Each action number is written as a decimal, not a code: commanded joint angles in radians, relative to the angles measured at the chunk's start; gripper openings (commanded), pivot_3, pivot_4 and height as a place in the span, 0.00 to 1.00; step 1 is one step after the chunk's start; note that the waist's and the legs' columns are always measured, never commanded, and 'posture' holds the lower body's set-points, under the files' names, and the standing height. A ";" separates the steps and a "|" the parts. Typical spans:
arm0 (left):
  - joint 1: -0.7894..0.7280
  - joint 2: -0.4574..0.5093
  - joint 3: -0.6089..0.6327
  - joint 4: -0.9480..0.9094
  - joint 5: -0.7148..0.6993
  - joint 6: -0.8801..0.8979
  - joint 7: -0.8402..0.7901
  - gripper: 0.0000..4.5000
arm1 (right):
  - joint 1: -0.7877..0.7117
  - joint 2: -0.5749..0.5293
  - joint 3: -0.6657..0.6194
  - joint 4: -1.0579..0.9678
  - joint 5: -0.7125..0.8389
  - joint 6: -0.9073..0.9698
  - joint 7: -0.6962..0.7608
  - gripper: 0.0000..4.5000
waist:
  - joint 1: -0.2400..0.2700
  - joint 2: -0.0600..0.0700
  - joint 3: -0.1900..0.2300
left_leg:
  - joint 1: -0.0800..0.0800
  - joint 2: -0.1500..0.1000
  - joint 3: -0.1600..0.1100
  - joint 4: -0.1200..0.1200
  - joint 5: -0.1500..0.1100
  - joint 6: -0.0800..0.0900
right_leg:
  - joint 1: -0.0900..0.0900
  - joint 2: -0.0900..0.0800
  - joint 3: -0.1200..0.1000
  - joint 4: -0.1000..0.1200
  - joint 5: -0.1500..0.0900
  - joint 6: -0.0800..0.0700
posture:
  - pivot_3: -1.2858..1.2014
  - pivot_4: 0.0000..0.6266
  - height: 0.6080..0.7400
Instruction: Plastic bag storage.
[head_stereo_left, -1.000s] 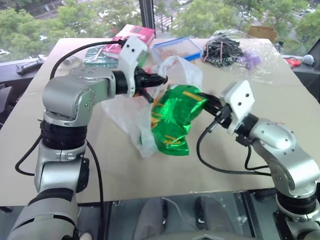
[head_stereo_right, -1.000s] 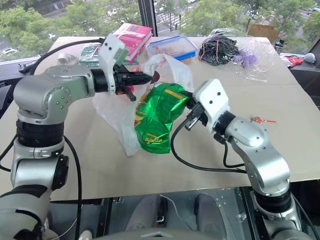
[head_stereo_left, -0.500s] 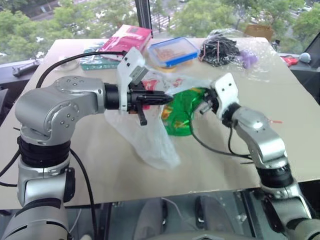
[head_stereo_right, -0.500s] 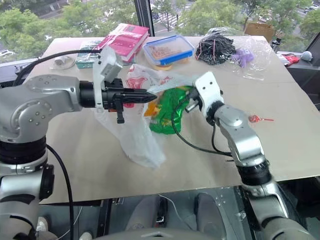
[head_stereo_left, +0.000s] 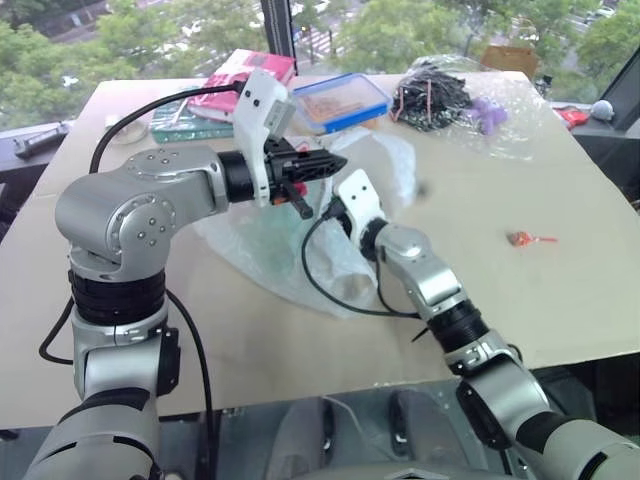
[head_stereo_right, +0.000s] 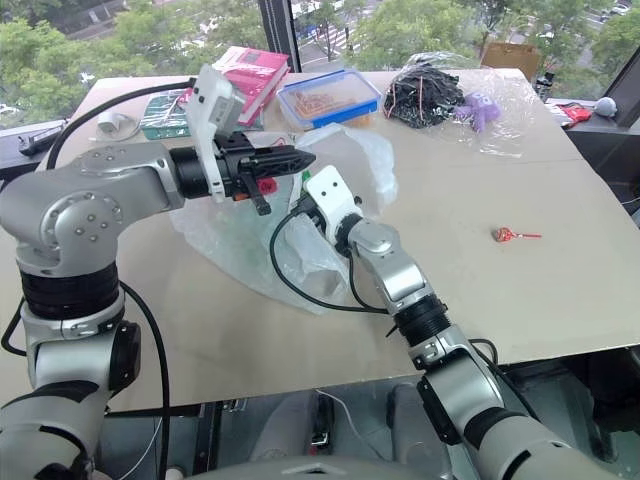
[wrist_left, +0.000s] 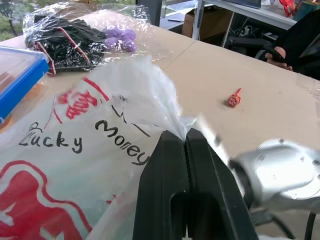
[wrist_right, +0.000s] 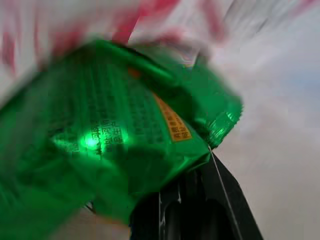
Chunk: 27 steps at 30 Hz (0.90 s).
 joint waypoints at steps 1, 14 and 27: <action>0.013 0.021 0.033 -0.047 -0.012 -0.004 0.010 0.00 | -0.044 -0.002 -0.014 0.026 -0.022 -0.038 0.001 0.01 | 0.000 0.000 0.000 | 0.000 0.000 0.000 0.000 0.000 -0.001 | 0.000 0.000 0.000 0.000 0.000 0.000 | 0.52 0.24 1.00; 0.112 0.077 -0.007 -0.006 0.055 -0.122 -0.032 0.00 | 0.119 -0.300 0.007 -0.318 -0.096 0.014 0.216 0.81 | 0.009 0.000 0.000 | -0.001 -0.001 0.000 0.000 0.000 -0.001 | 0.000 -0.002 -0.001 0.000 0.000 0.000 | 0.52 0.24 1.00; 0.063 0.018 -0.048 0.059 0.077 -0.166 -0.045 0.00 | 0.393 -0.842 -0.495 -0.814 0.199 0.483 0.422 0.81 | 0.053 0.002 0.001 | -0.001 -0.001 0.000 0.000 -0.003 0.006 | 0.002 -0.002 -0.002 -0.003 0.000 0.000 | 0.52 0.24 1.00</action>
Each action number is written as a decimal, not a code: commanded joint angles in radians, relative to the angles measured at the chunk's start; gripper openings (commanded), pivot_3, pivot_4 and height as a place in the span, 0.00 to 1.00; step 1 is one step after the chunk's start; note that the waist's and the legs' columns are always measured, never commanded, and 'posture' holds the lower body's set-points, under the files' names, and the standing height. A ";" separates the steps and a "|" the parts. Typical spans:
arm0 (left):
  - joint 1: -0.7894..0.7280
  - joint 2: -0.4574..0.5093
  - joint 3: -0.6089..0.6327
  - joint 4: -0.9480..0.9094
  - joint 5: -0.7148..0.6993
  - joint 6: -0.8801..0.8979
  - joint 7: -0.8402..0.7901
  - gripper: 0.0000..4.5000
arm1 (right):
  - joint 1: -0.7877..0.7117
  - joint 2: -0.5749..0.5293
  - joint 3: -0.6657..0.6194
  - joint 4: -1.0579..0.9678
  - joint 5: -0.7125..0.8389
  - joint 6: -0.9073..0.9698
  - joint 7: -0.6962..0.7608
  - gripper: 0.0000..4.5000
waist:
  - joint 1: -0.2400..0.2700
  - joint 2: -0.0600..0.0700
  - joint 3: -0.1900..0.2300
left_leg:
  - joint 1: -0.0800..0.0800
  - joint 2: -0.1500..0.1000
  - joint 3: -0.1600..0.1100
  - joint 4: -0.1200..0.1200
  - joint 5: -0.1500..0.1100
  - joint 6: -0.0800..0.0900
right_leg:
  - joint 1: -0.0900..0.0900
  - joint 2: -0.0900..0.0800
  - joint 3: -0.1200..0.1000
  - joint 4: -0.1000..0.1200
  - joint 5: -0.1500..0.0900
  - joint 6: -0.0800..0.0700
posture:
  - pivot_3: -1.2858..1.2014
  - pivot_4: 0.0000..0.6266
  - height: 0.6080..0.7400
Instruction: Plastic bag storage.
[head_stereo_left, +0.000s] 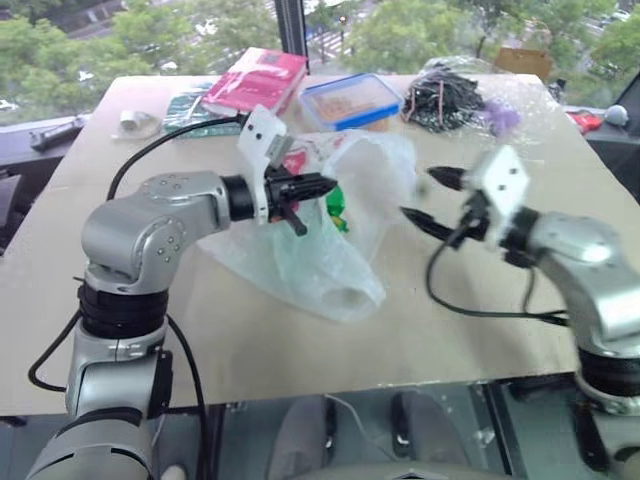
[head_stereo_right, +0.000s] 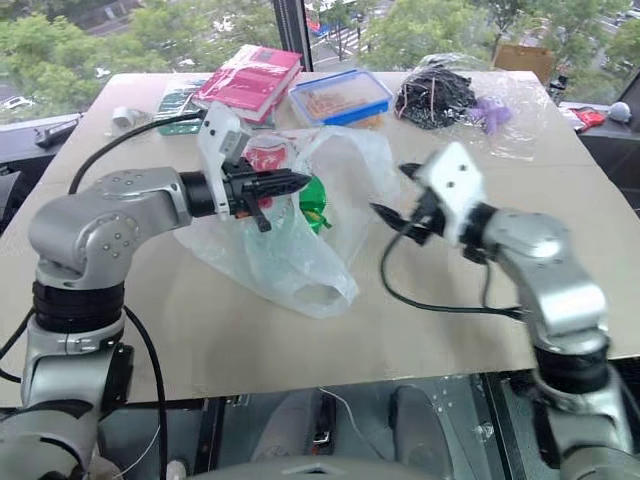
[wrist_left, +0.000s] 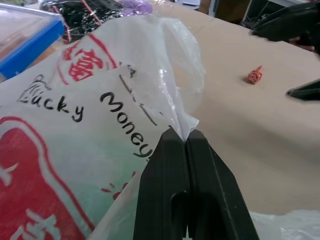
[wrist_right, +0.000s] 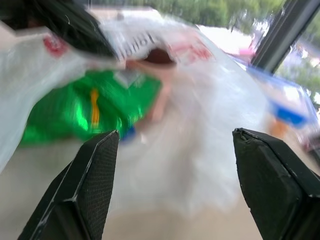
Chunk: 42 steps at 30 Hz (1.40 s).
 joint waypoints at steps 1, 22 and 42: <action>-0.040 -0.007 0.016 -0.014 -0.003 -0.011 0.001 0.00 | 0.101 -0.189 -0.079 0.102 -0.080 -0.088 0.067 0.81 | 0.004 0.000 0.000 | 0.000 0.000 0.001 0.000 0.000 0.001 | 0.000 0.000 0.000 -0.001 0.000 0.000 | 0.52 0.24 1.00; -0.018 -0.014 0.052 -0.091 -0.023 0.044 0.056 0.00 | -0.284 -0.175 0.180 1.326 -0.320 -0.717 0.217 0.81 | -0.030 0.001 0.001 | 0.002 0.001 0.006 0.001 0.002 -0.002 | 0.001 0.003 0.006 -0.003 0.000 0.001 | 0.52 0.24 1.00; -0.026 -0.025 0.045 -0.067 -0.015 0.023 0.048 0.00 | -0.028 -0.179 0.043 0.659 -0.140 -0.411 0.281 0.00 | -0.039 0.001 0.001 | 0.002 0.003 0.005 0.002 0.002 -0.003 | 0.001 0.002 0.006 0.000 0.001 0.001 | 0.52 0.24 1.00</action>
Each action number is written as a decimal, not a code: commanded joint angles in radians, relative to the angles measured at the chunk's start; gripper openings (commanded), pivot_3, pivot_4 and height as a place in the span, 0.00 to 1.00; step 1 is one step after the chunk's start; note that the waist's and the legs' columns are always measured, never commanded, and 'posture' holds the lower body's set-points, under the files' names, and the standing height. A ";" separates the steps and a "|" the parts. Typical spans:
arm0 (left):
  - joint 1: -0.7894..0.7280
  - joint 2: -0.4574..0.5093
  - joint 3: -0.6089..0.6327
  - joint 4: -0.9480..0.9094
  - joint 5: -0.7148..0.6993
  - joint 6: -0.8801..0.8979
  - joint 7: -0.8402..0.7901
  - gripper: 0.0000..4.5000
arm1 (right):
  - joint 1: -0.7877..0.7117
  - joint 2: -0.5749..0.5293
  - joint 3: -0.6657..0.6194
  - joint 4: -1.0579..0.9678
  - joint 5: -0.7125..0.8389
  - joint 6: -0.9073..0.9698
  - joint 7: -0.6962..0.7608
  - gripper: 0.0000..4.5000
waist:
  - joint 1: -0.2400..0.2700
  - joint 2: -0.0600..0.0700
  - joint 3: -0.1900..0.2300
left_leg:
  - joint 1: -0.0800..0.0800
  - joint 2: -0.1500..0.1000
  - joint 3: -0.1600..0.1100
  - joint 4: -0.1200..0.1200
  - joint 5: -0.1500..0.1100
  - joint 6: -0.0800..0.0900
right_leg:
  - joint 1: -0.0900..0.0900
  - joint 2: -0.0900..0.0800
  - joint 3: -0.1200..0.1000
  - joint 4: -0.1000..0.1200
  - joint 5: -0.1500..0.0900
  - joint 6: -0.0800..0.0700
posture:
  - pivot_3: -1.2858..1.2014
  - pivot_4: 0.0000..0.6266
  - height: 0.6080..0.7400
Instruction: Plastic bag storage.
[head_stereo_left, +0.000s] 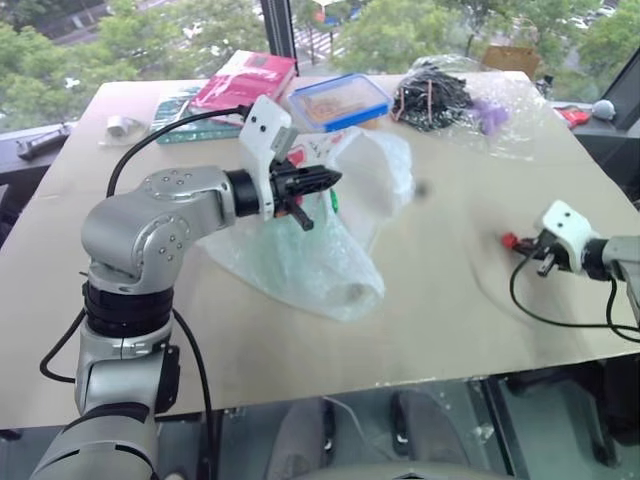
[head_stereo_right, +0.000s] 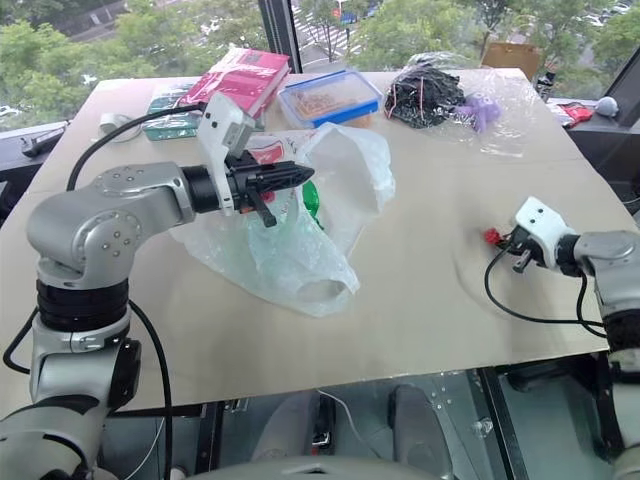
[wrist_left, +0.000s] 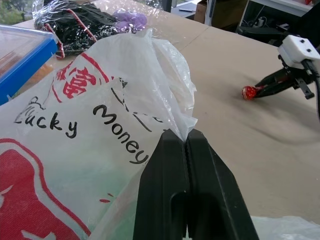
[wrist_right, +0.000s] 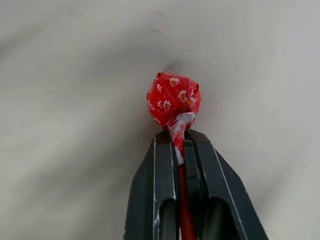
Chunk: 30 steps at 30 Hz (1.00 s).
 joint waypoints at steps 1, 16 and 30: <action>-0.012 0.001 0.028 -0.017 -0.012 -0.013 -0.005 0.00 | 0.077 -0.007 -0.080 -0.390 0.132 0.188 -0.009 0.00 | 0.004 0.001 0.001 | 0.000 0.000 0.000 0.000 0.000 0.000 | 0.000 0.000 0.000 0.000 0.000 0.000 | 0.52 0.24 1.00; -0.060 0.006 0.128 -0.045 -0.218 0.092 -0.059 0.00 | -0.374 0.609 0.242 -0.391 0.069 0.394 -0.448 0.00 | 0.022 0.000 0.000 | -0.003 -0.002 -0.002 0.000 0.000 -0.001 | -0.003 -0.001 -0.002 0.002 0.000 0.000 | 0.52 0.24 1.00; -0.028 -0.003 0.173 -0.106 -0.262 0.133 0.061 0.00 | -0.535 0.884 0.316 0.007 0.060 0.095 -0.287 0.34 | 0.008 0.000 0.001 | -0.002 -0.002 -0.003 -0.002 0.001 -0.002 | -0.003 -0.001 -0.002 0.002 0.000 -0.001 | 0.52 0.24 1.00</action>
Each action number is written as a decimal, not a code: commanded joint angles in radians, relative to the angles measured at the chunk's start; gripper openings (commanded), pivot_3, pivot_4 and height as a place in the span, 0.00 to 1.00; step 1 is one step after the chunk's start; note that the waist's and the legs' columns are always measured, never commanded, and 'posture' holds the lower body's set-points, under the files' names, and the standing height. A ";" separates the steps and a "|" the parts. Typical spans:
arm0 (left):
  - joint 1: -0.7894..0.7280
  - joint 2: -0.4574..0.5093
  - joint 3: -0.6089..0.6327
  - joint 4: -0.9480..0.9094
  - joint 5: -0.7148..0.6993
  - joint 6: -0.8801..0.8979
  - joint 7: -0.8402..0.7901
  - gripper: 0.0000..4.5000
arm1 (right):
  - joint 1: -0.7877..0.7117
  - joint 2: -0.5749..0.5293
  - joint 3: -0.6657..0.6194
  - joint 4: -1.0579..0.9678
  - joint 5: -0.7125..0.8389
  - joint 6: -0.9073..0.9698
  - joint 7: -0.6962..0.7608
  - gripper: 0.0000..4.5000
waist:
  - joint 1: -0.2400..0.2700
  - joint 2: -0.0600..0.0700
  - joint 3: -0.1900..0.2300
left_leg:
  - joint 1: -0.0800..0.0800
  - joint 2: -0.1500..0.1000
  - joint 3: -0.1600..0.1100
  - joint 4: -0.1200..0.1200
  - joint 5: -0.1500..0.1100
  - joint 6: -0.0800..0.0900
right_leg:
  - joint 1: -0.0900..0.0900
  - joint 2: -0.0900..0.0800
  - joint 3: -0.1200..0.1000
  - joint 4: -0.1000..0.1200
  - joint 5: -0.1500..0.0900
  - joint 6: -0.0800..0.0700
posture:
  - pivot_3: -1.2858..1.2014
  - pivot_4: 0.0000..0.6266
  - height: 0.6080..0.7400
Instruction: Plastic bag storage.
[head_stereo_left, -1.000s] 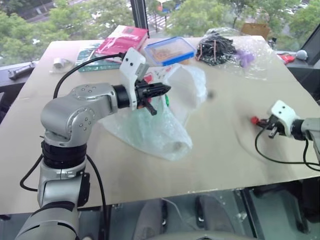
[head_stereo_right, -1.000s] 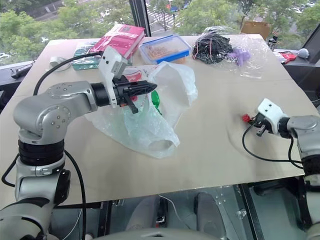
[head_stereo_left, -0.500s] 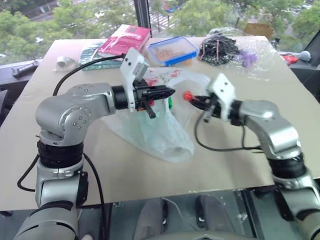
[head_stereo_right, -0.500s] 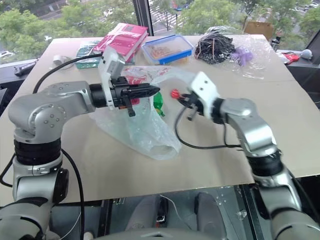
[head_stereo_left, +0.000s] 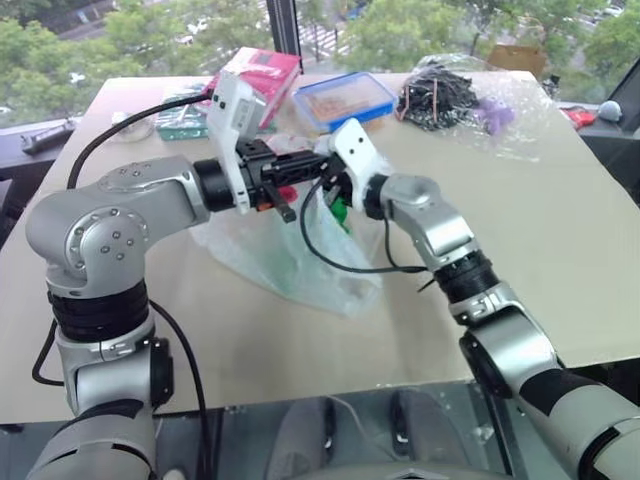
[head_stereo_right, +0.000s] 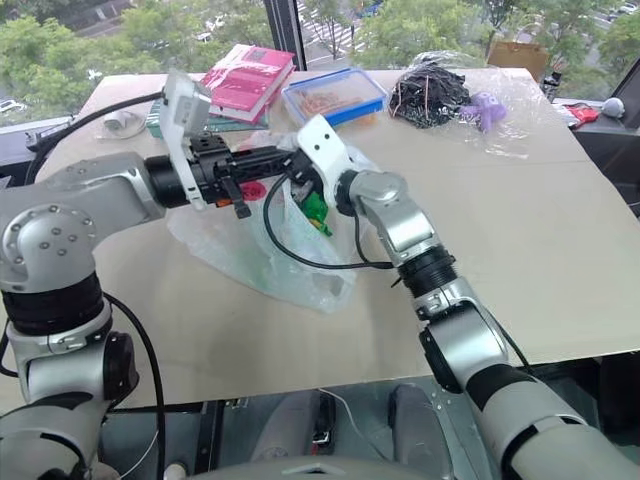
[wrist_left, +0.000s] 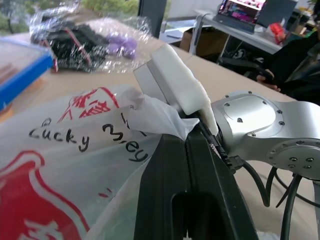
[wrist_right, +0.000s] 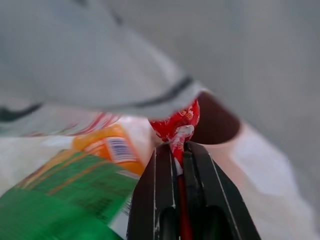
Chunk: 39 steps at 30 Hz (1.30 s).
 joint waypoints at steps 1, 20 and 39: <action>-0.025 -0.018 0.003 -0.058 -0.039 -0.014 0.013 0.00 | -0.013 0.052 0.058 -0.062 0.013 -0.029 0.085 0.44 | 0.000 0.000 0.000 | 0.000 0.000 0.000 0.000 0.000 0.000 | 0.000 0.000 0.000 0.000 0.000 0.000 | 0.52 0.24 1.00; -0.036 -0.008 -0.002 0.103 0.015 -0.134 -0.019 0.00 | 0.274 -0.304 -0.160 -0.857 0.156 0.488 0.002 0.95 | 0.009 0.000 0.000 | 0.000 0.000 0.000 0.000 0.000 0.000 | 0.000 0.000 -0.001 0.000 0.000 0.000 | 0.52 0.24 1.00; -0.026 0.003 0.000 0.072 0.013 -0.127 -0.023 0.00 | 0.128 -0.246 -0.235 -0.396 0.127 0.441 -0.178 0.76 | 0.007 0.000 0.000 | -0.001 0.000 0.001 -0.001 0.000 0.000 | 0.000 0.000 0.000 -0.001 0.000 0.000 | 0.52 0.24 1.00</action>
